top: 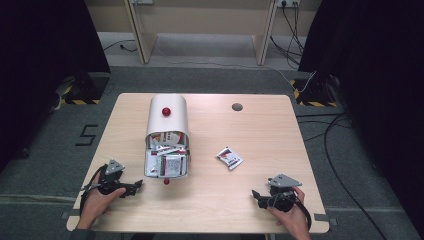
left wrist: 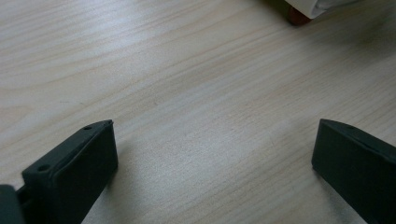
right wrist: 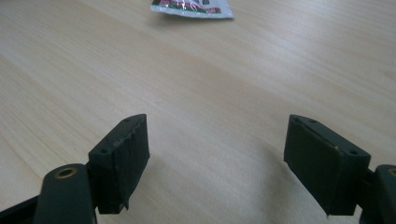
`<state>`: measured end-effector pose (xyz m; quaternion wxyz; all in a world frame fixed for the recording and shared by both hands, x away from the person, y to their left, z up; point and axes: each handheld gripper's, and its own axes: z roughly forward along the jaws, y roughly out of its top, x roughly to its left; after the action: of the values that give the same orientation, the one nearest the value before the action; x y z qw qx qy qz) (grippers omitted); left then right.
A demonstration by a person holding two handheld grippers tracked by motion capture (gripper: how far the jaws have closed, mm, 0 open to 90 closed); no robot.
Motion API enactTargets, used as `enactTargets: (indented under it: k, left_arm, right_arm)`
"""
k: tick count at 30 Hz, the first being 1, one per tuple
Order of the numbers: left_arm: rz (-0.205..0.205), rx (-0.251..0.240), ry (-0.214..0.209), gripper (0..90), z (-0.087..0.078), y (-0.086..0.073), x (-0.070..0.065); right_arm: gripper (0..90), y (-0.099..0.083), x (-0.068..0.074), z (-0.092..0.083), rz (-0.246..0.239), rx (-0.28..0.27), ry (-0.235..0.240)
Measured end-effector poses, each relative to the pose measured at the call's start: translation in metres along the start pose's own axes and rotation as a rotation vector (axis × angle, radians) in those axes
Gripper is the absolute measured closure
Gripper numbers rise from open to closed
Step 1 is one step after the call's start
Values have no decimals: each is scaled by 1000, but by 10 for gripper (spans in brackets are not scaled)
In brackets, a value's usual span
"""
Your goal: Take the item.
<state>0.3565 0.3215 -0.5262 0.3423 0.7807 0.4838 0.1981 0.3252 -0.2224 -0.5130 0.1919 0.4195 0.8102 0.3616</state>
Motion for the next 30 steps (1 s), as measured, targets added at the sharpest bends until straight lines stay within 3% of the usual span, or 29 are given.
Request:
enactTargets:
  k: [8,13,17,30]
  left_arm:
    - [0,0,0,0,0,0,0]
    - [0,0,0,0,0,0,0]
    - [0,0,0,0,0,0,0]
    - [1,1,1,0,0,0,0]
  right_arm:
    - [233,-5,5,-1,-17,17,-13]
    - [206,-7,8,-3,-2,25,2]
    - [155,-8,10,-3,-18,36,16]
    - [138,-8,10,-3,-25,39,25]
